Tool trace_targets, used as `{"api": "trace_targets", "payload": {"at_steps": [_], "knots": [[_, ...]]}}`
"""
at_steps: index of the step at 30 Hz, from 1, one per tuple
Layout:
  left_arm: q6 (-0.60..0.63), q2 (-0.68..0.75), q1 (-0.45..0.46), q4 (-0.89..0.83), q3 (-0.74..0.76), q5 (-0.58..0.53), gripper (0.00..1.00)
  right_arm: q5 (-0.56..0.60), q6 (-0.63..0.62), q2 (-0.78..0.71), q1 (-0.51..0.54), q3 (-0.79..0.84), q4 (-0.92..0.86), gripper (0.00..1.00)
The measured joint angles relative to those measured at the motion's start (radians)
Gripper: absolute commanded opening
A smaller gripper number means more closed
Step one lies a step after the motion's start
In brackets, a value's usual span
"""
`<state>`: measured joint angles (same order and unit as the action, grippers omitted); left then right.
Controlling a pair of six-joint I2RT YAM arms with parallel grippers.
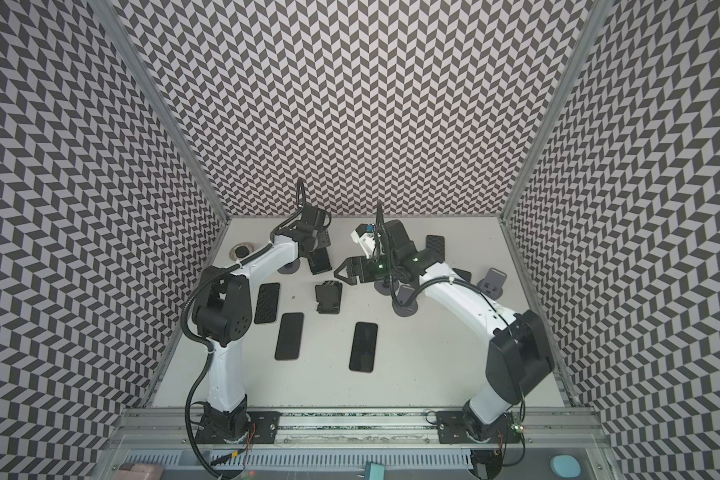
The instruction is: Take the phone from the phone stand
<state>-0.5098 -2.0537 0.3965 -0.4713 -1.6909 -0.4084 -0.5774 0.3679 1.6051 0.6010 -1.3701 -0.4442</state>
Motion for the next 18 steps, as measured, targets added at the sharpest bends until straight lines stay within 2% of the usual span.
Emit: {"api": "trace_targets", "payload": {"at_steps": [18], "knots": [[0.010,0.044,0.000,0.018,0.023,0.033,0.60,0.000,0.010,0.000,0.010,0.000,-0.011,0.82]]}}
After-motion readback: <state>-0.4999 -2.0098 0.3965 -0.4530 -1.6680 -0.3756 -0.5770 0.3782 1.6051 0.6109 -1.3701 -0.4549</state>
